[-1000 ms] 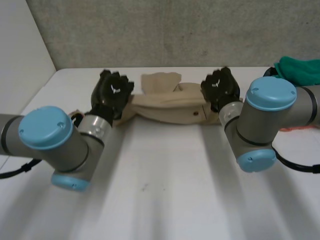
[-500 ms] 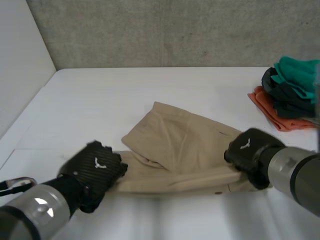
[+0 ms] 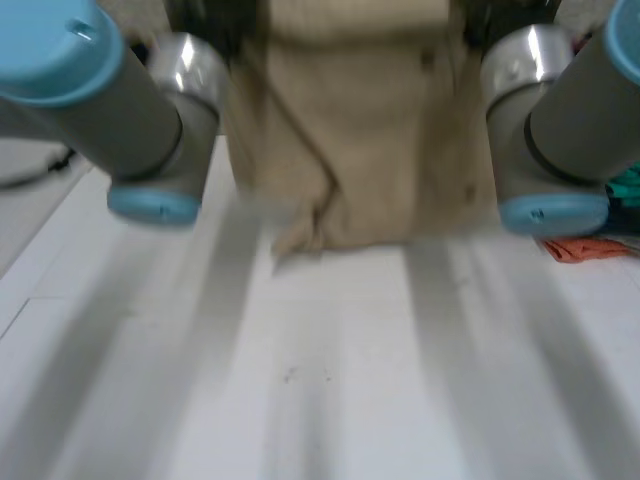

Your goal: Fold the laundry.

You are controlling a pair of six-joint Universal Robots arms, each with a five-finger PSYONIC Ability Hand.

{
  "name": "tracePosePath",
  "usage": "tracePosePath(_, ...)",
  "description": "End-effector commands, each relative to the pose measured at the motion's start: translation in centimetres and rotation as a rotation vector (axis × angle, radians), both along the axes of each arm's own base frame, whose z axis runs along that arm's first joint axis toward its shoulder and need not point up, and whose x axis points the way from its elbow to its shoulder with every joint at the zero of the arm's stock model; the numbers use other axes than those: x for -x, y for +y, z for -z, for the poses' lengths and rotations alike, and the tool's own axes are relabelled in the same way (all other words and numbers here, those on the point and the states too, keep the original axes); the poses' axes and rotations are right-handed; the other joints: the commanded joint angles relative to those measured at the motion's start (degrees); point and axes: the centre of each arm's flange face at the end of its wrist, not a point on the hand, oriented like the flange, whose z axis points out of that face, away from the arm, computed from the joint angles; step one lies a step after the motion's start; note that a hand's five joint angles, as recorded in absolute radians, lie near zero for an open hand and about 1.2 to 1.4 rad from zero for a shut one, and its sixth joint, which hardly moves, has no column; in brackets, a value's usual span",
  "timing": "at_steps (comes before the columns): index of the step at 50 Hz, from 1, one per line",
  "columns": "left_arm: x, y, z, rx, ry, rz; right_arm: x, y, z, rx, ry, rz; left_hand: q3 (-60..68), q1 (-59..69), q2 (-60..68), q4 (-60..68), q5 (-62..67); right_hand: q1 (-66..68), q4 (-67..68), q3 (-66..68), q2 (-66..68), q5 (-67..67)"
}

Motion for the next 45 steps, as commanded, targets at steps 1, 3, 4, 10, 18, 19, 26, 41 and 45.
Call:
tracePosePath(1,-1.0,1.5,-3.5,0.179,0.077,-0.003,-0.8,0.5,-1.9,0.170,-0.007,-0.010,11.8,13.9,11.6,11.2,13.7,16.6,11.5,12.1,13.2,13.3)
tracePosePath(3,-0.9,1.5,-1.4,0.107,0.043,0.005,-1.2,0.4,-0.5,0.123,0.020,-0.021,11.8,13.9,11.6,11.2,13.7,16.6,11.5,12.1,13.2,13.3)
tracePosePath(4,-0.9,1.5,-0.5,0.077,0.028,0.007,-1.3,0.3,-0.1,0.107,0.029,-0.023,11.8,13.9,11.6,11.2,13.7,16.6,11.5,12.1,13.2,13.3)
tracePosePath(10,-1.6,2.4,5.6,-0.101,-0.072,0.005,-1.7,0.2,4.6,-0.045,0.105,-0.050,11.8,13.9,11.6,11.2,13.7,16.6,11.5,12.1,13.2,13.3)
tracePosePath(18,-3.1,5.0,15.5,-0.369,-0.223,-0.017,-1.0,1.1,14.8,-0.410,0.238,-0.087,11.8,13.9,11.6,11.2,13.7,16.6,11.5,12.1,13.2,13.3)
tracePosePath(19,-3.2,5.5,16.6,-0.396,-0.239,-0.015,-0.8,1.3,15.9,-0.453,0.257,-0.087,11.8,13.9,11.6,11.2,13.7,16.6,11.5,12.1,13.2,13.3)
tracePosePath(26,-3.8,9.7,21.9,-0.545,-0.351,0.027,1.4,4.3,22.2,-0.770,0.351,-0.083,11.8,13.9,11.6,11.2,13.7,16.6,11.5,12.1,13.2,13.3)
tracePosePath(41,-7.2,9.5,24.2,-0.764,-0.244,0.012,5.1,6.3,22.5,-0.986,0.096,-0.071,-34.5,-32.3,-34.6,-35.0,-32.5,16.6,11.5,12.1,13.2,13.3)
tracePosePath(45,-8.2,8.7,24.1,-0.807,-0.196,0.010,5.5,5.9,22.5,-1.022,0.024,-0.090,-34.3,-32.1,-34.5,-34.8,-32.4,16.6,11.5,12.1,13.2,13.3)
